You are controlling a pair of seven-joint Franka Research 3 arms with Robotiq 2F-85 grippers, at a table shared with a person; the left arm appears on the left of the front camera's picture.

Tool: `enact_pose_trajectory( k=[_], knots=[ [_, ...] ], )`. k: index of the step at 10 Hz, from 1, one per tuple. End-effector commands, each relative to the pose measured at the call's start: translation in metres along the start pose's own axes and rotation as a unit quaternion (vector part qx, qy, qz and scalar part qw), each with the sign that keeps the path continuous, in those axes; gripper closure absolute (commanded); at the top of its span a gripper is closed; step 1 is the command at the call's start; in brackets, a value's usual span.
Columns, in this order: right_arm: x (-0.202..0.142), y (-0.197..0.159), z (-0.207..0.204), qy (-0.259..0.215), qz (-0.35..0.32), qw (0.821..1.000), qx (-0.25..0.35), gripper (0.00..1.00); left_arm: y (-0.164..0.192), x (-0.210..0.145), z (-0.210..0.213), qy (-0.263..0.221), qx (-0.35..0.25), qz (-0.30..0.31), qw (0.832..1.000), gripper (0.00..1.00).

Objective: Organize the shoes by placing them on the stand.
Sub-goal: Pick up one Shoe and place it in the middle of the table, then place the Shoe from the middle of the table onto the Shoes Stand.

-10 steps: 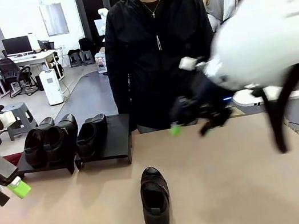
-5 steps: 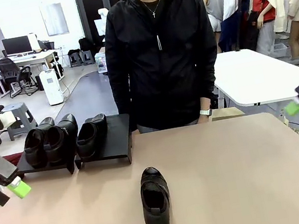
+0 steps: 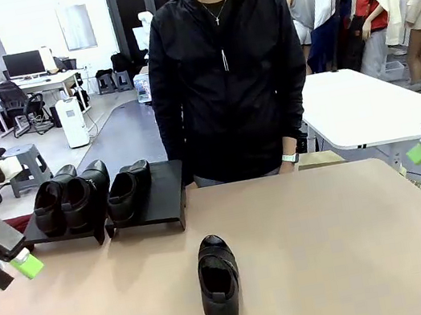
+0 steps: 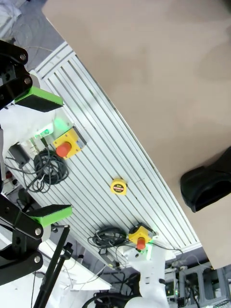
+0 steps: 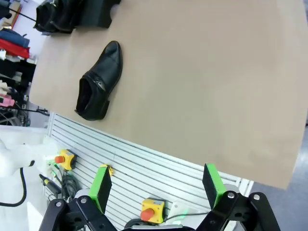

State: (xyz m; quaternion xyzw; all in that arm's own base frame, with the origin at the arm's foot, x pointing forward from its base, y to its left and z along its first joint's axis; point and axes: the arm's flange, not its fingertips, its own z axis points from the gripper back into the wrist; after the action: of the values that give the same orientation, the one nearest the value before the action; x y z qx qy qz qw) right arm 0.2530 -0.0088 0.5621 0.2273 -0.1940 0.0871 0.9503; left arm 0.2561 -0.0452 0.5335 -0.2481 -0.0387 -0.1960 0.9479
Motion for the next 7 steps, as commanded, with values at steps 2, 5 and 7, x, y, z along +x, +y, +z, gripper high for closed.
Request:
enact_pose_trajectory(
  k=[2,5,7],
  knots=[
    [0.0008,0.0001,0.0029,-0.007,-0.001,1.0,0.005,0.0,0.0005,-0.0012,0.0009,0.0,-0.008,-0.008,1.0,0.0],
    [0.0008,0.0001,0.0029,-0.007,-0.001,1.0,0.005,0.0,0.0005,-0.0012,0.0009,0.0,-0.008,-0.008,1.0,0.0],
    [0.0008,0.0001,0.0029,-0.007,-0.001,1.0,0.005,0.0,0.0005,-0.0012,0.0009,0.0,-0.008,-0.008,1.0,0.0]
  ],
)
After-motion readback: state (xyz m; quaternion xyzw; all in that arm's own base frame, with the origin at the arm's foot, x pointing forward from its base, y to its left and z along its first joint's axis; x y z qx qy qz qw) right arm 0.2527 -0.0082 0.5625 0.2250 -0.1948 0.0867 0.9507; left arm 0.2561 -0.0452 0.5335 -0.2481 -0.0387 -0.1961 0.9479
